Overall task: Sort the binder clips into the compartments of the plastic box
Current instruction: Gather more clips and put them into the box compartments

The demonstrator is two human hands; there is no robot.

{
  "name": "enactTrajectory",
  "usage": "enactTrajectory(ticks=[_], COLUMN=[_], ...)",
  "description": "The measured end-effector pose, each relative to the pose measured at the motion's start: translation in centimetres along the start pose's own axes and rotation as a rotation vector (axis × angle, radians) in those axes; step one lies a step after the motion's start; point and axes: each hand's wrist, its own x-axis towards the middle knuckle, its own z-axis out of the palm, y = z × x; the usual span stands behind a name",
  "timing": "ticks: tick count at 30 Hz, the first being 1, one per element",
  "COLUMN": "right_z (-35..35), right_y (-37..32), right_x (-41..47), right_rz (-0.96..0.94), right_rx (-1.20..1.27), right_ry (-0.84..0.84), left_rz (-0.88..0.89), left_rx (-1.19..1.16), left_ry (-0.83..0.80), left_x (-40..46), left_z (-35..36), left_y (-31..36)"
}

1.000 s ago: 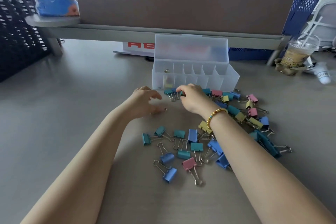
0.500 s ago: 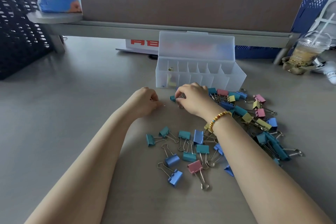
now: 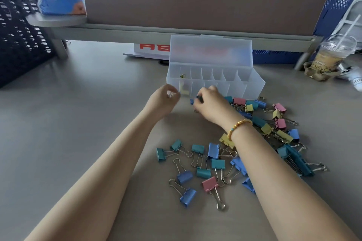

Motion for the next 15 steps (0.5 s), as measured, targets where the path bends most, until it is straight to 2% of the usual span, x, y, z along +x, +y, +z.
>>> enactTrajectory(ticks=[2, 4, 7, 11, 15], right_z=[-1.3, -2.3, -2.6, -2.2, -1.8], right_y=[1.1, 2.4, 3.7, 4.0, 4.0], right_x=[0.5, 0.8, 0.8, 0.9, 1.0], right_rz=[0.085, 0.157, 0.216, 0.250, 0.234], right_rx=[0.137, 0.203, 0.231, 0.250, 0.130], right_ry=[0.079, 0.119, 0.065, 0.041, 0.057], left_rz=[0.108, 0.164, 0.104, 0.068, 0.112], left_rx=[0.287, 0.468, 0.631, 0.675, 0.643], left_ry=[-0.081, -0.120, -0.132, -0.137, -0.167], left_x=[0.4, 1.2, 2.5, 3.2, 2.9], left_z=[0.9, 1.9, 3.3, 4.4, 4.0], left_y=[0.7, 1.2, 1.9, 2.5, 2.1])
